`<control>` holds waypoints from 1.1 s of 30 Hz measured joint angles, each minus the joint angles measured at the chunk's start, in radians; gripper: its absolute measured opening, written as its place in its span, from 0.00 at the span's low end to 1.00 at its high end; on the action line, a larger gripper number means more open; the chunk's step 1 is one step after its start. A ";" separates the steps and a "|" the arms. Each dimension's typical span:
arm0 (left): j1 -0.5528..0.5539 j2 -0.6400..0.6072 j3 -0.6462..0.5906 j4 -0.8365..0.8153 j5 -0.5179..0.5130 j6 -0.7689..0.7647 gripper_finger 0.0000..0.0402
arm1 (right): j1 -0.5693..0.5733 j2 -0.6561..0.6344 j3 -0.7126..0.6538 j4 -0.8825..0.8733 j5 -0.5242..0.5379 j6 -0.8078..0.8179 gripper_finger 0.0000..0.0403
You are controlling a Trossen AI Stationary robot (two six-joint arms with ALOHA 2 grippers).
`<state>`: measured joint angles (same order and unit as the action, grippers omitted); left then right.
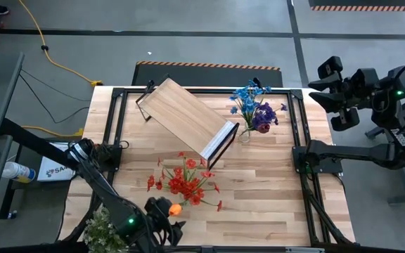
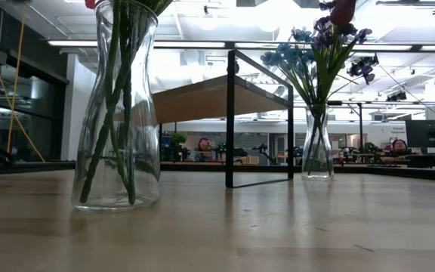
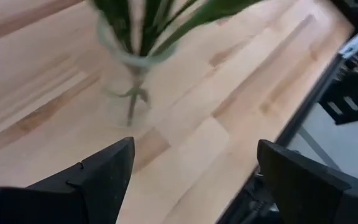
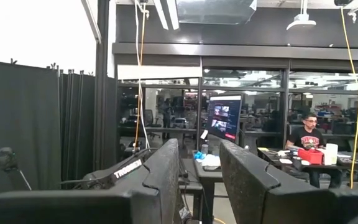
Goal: Pick and place flowers into a vace then onto a shelf
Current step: Put the bottom transparent vase on the shelf
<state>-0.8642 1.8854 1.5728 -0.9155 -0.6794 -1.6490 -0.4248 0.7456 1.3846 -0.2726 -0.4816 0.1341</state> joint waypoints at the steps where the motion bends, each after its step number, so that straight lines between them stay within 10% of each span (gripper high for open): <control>1: 0.000 0.000 -0.010 -0.001 -0.004 -0.016 0.93 | 0.000 0.000 0.000 0.000 0.000 0.000 0.27; 33: -0.036 0.000 -0.251 0.278 -0.255 -0.110 0.93 | 0.000 0.000 0.000 0.000 -0.006 0.000 0.27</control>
<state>-0.9002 1.8851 1.3214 -0.6373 -0.9342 -1.7587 -0.4248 0.7456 1.3846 -0.2726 -0.4881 0.1341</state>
